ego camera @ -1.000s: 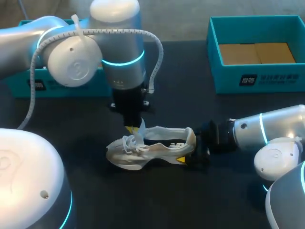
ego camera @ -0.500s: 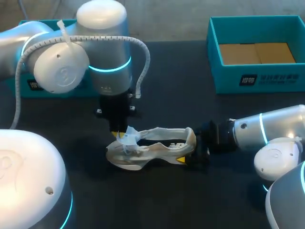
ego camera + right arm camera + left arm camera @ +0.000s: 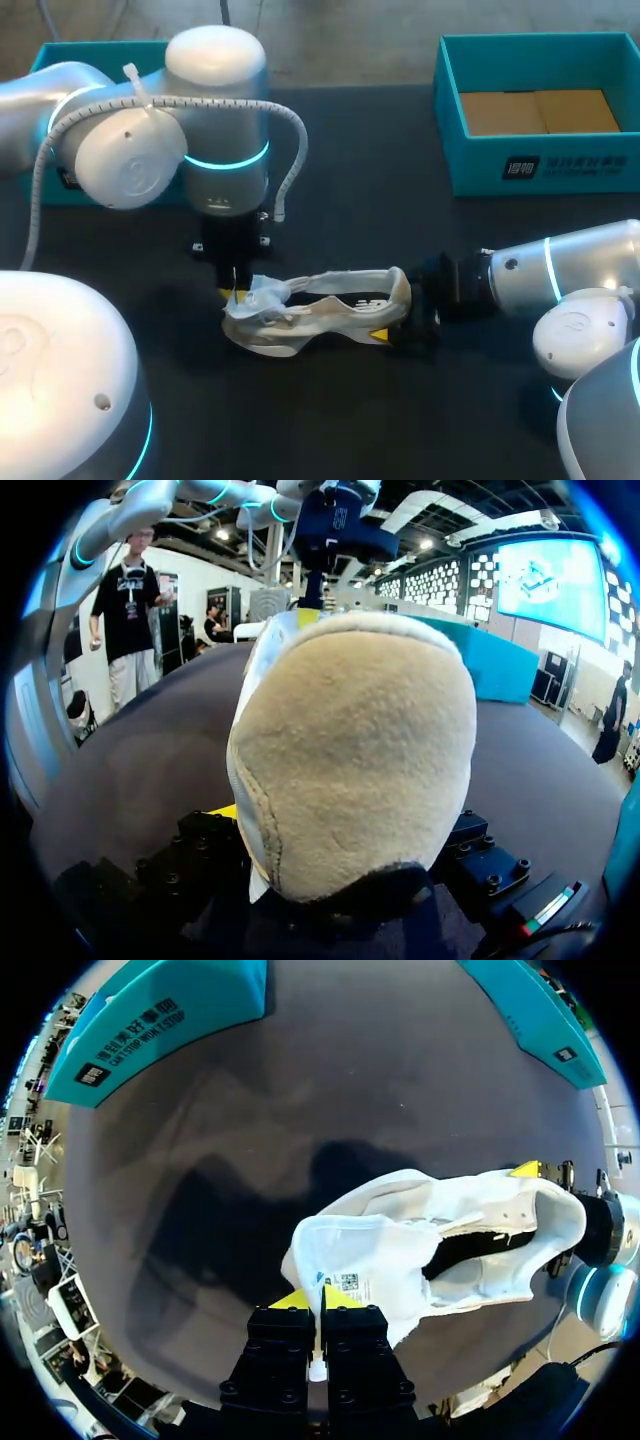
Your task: Take the shoe out of the shoebox, open the shoe tongue, remove and reinsert the insole, then place the shoe into the shoebox
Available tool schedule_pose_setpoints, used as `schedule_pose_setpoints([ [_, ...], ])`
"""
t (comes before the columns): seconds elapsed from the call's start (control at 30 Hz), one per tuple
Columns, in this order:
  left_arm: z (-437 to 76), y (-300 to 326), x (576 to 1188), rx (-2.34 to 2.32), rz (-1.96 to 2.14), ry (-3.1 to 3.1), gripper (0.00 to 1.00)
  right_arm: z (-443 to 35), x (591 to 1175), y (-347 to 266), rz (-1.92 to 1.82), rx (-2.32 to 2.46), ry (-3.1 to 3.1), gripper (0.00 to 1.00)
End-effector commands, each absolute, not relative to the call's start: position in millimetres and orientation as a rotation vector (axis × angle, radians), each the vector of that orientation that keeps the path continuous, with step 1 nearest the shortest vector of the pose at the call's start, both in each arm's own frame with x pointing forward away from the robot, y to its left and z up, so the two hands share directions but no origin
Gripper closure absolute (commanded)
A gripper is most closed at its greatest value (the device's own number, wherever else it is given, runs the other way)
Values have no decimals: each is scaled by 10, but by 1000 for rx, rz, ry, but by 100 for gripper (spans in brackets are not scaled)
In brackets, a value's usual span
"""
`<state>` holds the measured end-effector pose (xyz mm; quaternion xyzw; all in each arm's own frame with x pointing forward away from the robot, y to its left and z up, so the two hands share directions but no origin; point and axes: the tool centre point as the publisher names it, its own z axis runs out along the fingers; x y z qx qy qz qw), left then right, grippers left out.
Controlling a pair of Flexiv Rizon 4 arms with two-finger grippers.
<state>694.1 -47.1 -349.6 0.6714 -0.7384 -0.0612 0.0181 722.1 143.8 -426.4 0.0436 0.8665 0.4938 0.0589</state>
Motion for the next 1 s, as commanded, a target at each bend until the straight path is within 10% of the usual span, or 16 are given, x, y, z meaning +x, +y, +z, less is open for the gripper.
schedule_pose_setpoints([
  [0.03,-3650,-486,6933,2103,-220,-2299,100,-4327,7214,1493,1487,134,2630,100],
  [0.27,-3786,-470,6893,2118,-219,-2269,100,-4327,7214,1493,1487,134,2630,100],
  [0.63,-3739,-390,6835,2166,-173,-2213,5,-4327,7214,1493,1487,134,2630,100],
  [1.0,-3406,-480,6846,2121,-3,-2292,0,-4327,7214,1493,1487,134,2630,100],
])
